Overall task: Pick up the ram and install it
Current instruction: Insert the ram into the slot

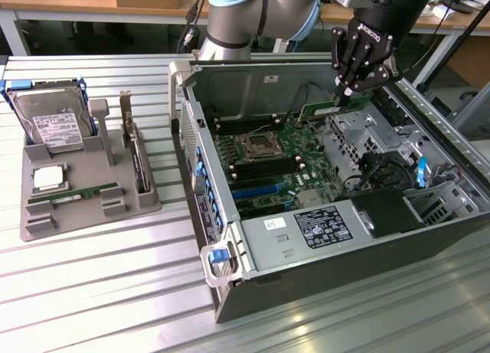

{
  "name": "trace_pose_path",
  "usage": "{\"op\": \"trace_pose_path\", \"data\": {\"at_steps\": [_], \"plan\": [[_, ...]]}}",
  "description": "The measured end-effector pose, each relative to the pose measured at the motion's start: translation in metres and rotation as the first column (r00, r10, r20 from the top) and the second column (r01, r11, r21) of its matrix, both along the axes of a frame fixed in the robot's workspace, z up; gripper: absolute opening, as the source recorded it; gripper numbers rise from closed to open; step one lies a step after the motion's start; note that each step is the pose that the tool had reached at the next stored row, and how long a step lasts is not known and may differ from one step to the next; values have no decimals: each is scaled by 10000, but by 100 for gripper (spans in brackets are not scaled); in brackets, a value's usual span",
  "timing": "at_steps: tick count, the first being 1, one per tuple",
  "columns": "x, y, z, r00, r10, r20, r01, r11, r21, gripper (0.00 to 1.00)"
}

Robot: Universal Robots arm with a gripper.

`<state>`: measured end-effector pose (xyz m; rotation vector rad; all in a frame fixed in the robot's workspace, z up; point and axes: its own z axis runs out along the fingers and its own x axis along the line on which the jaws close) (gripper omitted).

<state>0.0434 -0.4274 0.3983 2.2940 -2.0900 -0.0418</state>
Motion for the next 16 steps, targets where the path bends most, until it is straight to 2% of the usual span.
{"op": "trace_pose_path", "data": {"at_steps": [16], "plan": [[1, 0, -28, 10000, 0, 0, 0, 10000, 0, 12]]}}
